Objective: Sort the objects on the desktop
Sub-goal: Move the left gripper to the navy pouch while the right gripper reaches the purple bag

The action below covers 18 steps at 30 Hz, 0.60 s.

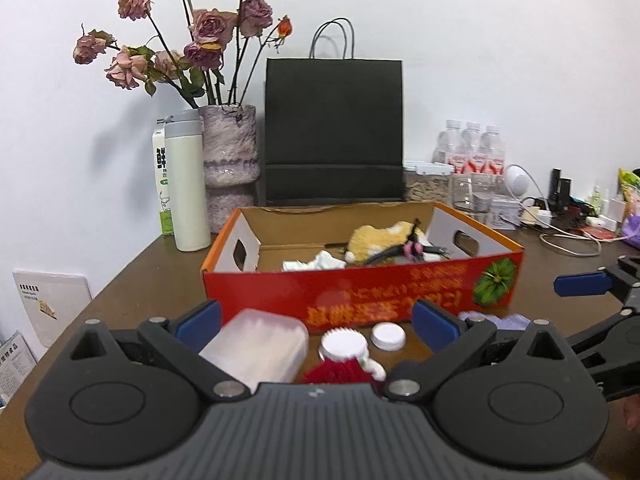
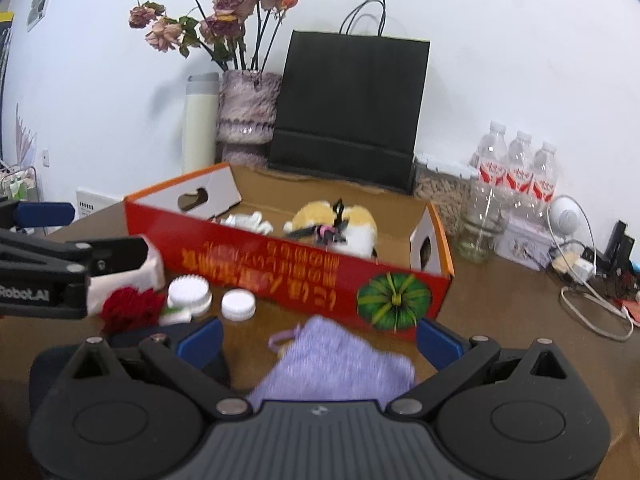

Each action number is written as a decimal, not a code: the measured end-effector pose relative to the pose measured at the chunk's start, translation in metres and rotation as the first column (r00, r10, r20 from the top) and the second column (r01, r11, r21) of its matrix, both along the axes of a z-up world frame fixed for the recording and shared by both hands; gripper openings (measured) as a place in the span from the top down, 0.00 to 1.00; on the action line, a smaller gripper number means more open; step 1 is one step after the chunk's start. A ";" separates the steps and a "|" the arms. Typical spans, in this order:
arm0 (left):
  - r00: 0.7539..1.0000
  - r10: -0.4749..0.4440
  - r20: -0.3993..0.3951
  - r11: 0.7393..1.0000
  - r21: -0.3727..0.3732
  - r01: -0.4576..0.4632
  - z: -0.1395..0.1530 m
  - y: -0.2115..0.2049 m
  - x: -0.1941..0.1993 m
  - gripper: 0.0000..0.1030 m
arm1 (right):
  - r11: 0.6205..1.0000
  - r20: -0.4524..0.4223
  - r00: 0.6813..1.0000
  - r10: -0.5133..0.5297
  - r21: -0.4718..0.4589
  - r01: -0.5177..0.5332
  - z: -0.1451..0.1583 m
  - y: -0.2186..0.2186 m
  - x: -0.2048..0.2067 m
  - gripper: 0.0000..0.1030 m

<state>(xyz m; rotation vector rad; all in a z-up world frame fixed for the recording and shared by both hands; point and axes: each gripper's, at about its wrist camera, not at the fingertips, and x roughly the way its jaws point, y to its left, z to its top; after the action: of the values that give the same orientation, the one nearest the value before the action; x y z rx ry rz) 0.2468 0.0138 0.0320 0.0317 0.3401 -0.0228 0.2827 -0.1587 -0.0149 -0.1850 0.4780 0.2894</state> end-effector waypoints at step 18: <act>0.973 -0.095 -0.209 0.995 0.008 0.099 -0.030 -0.022 -0.024 0.00 | 1.000 -0.121 0.992 -0.025 0.004 0.025 -0.022 -0.020 -0.026 0.00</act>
<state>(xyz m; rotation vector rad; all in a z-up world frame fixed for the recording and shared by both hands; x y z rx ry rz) 0.2231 -0.0080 0.0024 0.0641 0.5488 -0.1207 0.2567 -0.1792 -0.0365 -0.1563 0.5987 0.2784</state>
